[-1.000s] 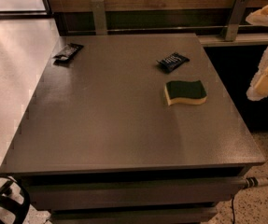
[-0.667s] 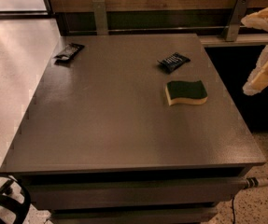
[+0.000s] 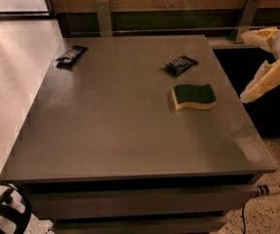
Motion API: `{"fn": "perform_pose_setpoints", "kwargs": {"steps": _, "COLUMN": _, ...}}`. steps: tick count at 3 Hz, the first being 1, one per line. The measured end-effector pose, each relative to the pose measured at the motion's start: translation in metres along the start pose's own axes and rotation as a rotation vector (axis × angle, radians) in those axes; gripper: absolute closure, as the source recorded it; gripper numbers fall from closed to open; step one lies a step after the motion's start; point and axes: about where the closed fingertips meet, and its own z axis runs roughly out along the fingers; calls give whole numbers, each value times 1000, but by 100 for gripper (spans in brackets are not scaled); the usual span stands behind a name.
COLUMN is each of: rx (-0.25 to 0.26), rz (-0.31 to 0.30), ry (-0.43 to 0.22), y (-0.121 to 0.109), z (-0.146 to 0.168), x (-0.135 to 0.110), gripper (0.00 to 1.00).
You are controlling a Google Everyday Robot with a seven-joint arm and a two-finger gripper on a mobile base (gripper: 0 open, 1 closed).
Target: Move sponge near rxbar chocolate
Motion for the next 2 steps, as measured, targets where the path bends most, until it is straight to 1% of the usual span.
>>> {"fn": "perform_pose_setpoints", "kwargs": {"steps": 1, "rx": -22, "rz": 39, "ry": -74, "y": -9, "z": 21, "x": 20, "gripper": 0}}
{"fn": "perform_pose_setpoints", "kwargs": {"steps": 2, "rx": -22, "rz": 38, "ry": -74, "y": -9, "z": 21, "x": 20, "gripper": 0}}
